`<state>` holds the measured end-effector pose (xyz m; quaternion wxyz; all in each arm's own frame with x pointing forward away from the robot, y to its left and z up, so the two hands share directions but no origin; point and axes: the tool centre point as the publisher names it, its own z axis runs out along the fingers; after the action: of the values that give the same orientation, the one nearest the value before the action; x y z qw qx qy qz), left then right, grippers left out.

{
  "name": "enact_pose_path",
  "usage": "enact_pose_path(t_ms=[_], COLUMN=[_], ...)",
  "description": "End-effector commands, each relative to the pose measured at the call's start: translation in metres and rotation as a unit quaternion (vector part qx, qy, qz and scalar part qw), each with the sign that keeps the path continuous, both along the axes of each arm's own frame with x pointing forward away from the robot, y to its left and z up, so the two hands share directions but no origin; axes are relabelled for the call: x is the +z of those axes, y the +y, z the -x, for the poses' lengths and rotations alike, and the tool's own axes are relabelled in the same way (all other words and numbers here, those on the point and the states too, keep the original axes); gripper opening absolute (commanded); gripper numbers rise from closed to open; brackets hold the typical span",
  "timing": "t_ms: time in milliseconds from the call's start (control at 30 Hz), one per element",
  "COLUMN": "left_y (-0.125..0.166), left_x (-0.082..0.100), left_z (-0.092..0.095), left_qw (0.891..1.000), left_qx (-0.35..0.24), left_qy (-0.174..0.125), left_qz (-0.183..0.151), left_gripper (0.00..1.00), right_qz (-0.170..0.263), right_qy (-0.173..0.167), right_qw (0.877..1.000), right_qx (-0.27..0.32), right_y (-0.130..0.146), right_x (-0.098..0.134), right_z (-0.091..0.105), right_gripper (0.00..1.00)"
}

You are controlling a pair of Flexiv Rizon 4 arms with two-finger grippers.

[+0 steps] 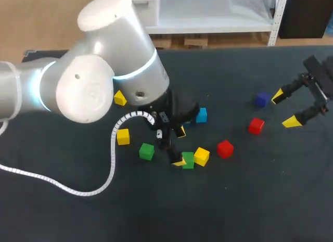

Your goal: Place the blue cubes, place green cubes on the blue cubes, place the yellow cubes on the green cubes, then place the red cubes on the yellow cubes, and place purple cube on the red cubes.

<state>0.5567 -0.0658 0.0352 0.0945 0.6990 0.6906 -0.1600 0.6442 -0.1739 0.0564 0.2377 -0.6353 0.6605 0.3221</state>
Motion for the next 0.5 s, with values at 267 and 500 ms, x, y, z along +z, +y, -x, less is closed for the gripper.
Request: enact_pose_path(t_ms=[267,500], left_y=[-0.009,-0.009], left_x=[-0.025,-0.034], left_z=[0.012,0.010], left_qw=[0.999,0.999], left_qx=[0.007,0.015], left_qy=[-0.012,-0.011], left_qz=[-0.034,-0.037], left_gripper=[1.00,1.00], right_qz=[-0.001,-0.001], right_qy=[0.000,0.000], right_qw=[1.000,1.000], right_qx=[0.000,0.000], right_y=[0.000,0.000], right_x=[0.000,0.000], right_z=[-0.001,-0.001], right_gripper=[1.00,1.00])
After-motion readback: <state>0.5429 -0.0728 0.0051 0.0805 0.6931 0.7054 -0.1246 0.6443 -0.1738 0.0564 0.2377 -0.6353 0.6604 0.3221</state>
